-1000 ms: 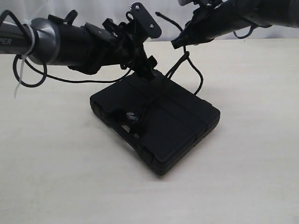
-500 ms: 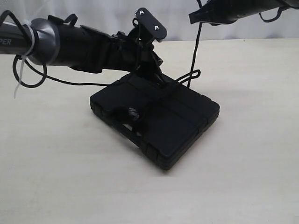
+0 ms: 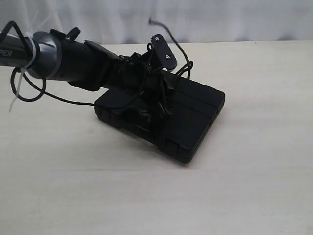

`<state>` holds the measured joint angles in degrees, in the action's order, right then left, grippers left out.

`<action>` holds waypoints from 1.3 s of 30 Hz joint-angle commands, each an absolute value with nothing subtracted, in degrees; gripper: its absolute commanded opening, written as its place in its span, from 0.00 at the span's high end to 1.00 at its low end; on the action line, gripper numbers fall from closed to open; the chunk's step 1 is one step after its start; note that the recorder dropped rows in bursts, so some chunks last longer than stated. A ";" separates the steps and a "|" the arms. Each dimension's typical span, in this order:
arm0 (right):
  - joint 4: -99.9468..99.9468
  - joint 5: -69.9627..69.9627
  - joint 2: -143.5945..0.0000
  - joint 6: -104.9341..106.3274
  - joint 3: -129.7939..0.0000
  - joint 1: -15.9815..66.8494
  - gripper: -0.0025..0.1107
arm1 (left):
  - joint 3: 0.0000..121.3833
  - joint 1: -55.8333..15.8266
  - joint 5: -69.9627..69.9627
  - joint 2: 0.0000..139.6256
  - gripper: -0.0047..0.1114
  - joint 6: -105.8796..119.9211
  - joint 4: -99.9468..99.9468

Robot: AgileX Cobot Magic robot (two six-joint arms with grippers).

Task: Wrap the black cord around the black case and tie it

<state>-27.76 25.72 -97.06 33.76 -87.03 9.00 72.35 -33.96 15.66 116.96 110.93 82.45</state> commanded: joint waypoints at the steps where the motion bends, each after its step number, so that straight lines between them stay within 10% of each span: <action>1: -27.57 26.38 -95.21 33.12 -87.17 8.80 0.94 | 72.12 -34.00 18.91 116.81 0.96 110.84 81.63; 14: -27.42 41.47 -113.64 23.32 -100.58 7.95 0.59 | 68.70 -33.11 6.33 112.68 0.96 96.79 66.70; 27: -18.43 58.19 -148.53 12.35 -144.35 9.62 0.59 | 65.38 -23.15 9.97 106.46 0.96 96.69 66.85; 39: -21.57 60.36 -156.07 16.22 -149.93 11.02 0.62 | 65.38 -22.62 9.49 106.46 0.96 96.69 67.08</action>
